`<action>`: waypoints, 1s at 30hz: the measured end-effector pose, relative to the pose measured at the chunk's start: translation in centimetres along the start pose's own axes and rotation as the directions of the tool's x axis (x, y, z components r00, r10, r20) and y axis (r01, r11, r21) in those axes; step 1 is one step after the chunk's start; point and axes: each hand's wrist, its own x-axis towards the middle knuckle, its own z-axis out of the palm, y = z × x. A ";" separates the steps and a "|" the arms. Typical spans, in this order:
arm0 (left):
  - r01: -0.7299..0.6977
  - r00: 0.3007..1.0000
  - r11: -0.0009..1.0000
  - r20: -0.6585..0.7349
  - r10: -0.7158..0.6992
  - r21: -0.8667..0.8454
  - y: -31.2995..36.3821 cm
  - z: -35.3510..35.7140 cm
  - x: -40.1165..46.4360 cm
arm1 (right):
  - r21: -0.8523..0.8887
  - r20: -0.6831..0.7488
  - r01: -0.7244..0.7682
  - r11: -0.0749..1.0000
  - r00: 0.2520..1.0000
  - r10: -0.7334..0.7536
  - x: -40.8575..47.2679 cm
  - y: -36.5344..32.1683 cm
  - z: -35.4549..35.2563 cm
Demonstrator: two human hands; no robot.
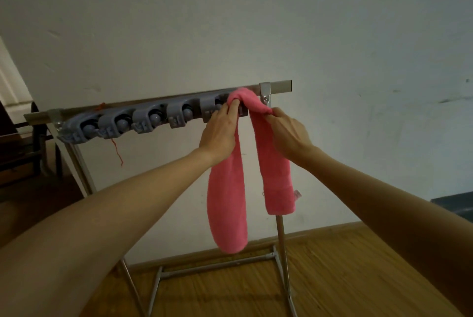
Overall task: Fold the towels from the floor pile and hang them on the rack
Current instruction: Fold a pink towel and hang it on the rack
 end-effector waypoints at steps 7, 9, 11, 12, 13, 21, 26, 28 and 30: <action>-0.063 0.997 0.995 -0.044 0.066 0.075 -1.2 0.1 0.4 | 0.000 0.013 0.037 0.999 0.999 -0.037 -0.7 0.2 1.7; -0.075 0.997 0.994 -0.022 0.076 0.074 -1.3 0.1 0.1 | 0.023 0.017 0.049 0.999 0.999 -0.050 -1.2 0.3 2.1; -0.082 0.997 0.992 0.000 0.083 0.092 -1.3 0.3 -0.7 | 0.023 0.028 0.079 0.997 0.996 -0.080 -1.8 0.3 2.4; -0.089 0.996 0.991 0.003 0.089 0.099 -1.4 0.4 -1.2 | 0.015 0.037 0.096 0.995 0.995 -0.096 -2.1 0.2 2.5; -0.095 0.995 0.991 0.003 0.095 0.097 -1.3 0.5 -1.6 | 0.011 0.045 0.107 0.994 0.993 -0.108 -2.4 0.2 2.5; -0.140 0.990 0.990 0.023 0.140 0.022 -1.1 -0.2 -1.9 | 0.035 0.104 0.118 0.992 0.987 -0.121 -2.9 0.1 2.9; -0.162 0.987 0.987 0.008 0.162 -0.015 -1.1 -0.7 -2.6 | 0.055 0.137 0.150 0.987 0.978 -0.157 -3.6 0.0 3.2; -0.130 0.991 0.989 -0.037 0.128 -0.074 -1.0 -0.6 -3.0 | 0.047 0.146 0.153 0.987 0.976 -0.159 -3.8 -0.2 3.3; -0.074 0.994 0.982 -0.096 0.058 -0.172 -0.8 -0.5 -3.2 | 0.033 0.159 0.145 0.989 0.976 -0.149 -3.9 -0.6 3.5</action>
